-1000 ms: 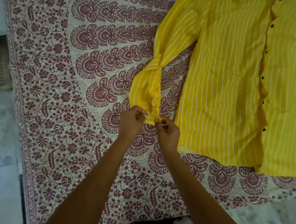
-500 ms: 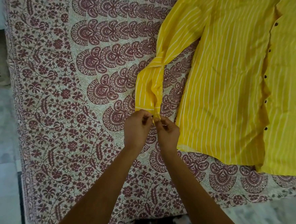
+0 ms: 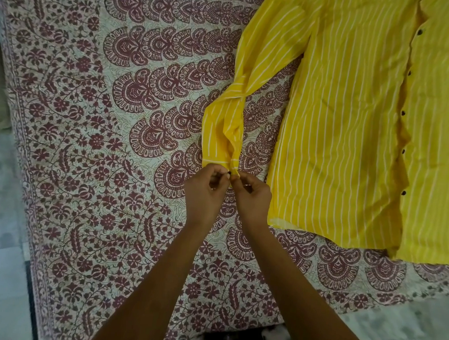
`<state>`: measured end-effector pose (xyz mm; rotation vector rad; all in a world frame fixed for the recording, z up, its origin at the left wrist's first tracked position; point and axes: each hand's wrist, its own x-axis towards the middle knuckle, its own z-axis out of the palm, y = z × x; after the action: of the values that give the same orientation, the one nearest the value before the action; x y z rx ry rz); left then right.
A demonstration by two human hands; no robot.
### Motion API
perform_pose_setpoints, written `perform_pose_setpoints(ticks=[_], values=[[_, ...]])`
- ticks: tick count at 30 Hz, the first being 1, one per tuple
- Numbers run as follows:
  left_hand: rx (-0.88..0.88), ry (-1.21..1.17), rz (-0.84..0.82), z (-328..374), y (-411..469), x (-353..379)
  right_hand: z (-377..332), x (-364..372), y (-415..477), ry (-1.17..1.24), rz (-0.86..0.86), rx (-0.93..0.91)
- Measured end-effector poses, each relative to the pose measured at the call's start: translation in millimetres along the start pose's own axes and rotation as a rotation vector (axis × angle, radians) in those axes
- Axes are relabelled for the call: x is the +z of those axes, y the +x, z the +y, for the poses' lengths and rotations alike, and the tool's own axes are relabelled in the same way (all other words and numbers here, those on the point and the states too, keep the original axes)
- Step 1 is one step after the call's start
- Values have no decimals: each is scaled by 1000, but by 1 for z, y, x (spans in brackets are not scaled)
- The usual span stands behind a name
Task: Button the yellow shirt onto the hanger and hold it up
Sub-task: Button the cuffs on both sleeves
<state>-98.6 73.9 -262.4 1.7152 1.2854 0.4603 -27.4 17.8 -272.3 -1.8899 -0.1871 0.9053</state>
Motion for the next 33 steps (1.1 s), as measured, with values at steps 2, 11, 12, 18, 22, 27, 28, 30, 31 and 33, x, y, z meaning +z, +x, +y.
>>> perform_pose_setpoints(ticks=[2, 11, 12, 18, 22, 27, 28, 30, 31, 33], values=[[22, 26, -10, 0, 1, 0, 1, -2, 1, 13, -22, 11], [97, 84, -123, -3, 14, -2, 3, -3, -1, 22, -55, 29], [93, 74, -132, -4, 15, -3, 1, -5, -1, 55, -52, 59], [-5, -27, -172, -9, 20, -4, -2, -8, 3, 113, -58, 0], [-111, -122, -215, -10, 21, -6, 0, -10, 5, -40, -42, -110], [-366, -382, -234, 4, 22, -6, 6, -6, -2, -375, 93, -376], [-398, -428, -243, 7, 21, -6, 6, -5, -2, -391, 122, -387], [-425, -457, -252, 8, 19, -5, 6, -4, -3, -396, 136, -397], [-442, -470, -237, 8, 18, -4, 6, -3, -4, -394, 137, -401], [-519, -535, -181, 7, 17, -2, 5, -1, -4, -375, 145, -397]])
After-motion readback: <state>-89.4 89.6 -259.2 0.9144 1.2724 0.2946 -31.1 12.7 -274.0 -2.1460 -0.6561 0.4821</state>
